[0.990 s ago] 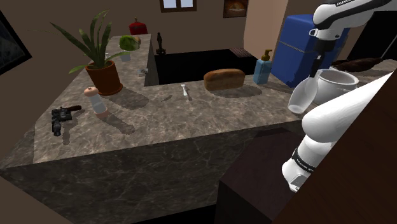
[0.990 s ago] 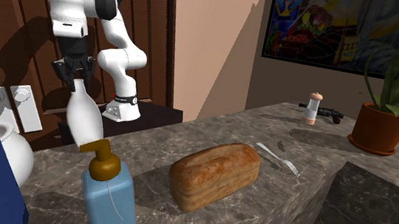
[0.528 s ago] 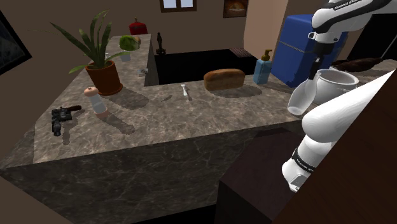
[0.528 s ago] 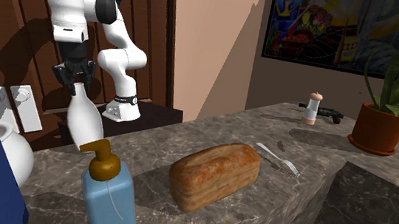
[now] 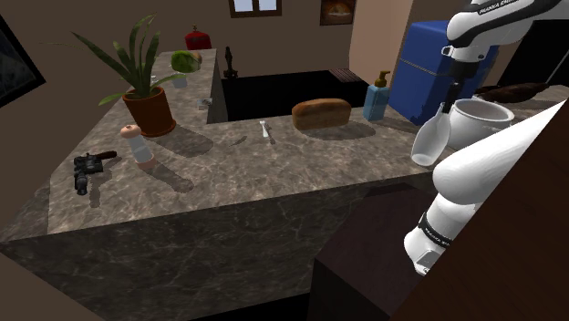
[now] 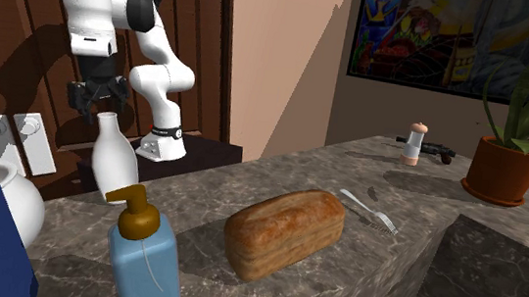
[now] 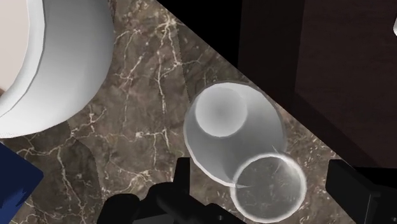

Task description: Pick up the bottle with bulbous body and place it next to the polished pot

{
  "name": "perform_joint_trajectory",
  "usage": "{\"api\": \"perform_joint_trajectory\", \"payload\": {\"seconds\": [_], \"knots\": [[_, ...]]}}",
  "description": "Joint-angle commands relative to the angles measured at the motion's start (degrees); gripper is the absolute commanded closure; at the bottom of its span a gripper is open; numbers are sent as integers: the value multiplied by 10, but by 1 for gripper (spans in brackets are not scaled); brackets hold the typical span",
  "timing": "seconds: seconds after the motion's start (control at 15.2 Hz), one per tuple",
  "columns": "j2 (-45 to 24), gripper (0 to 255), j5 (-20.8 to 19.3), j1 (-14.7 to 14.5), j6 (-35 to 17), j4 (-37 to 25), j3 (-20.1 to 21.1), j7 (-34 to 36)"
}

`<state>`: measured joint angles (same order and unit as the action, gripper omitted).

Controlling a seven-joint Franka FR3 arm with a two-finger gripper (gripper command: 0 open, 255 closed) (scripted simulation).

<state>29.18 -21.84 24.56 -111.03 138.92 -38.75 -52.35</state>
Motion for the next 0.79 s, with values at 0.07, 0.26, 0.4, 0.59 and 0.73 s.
{"api": "perform_joint_trajectory", "payload": {"seconds": [0.07,0.26,0.4,0.59,0.73], "knots": [[9,0,7,-1,40,-31,13,-1],[13,0,13,-3,75,-61,24,-2],[14,0,13,-3,75,-61,24,-2],[13,0,13,-3,75,-61,24,-2],[13,0,13,-3,75,-61,24,-2]]}}
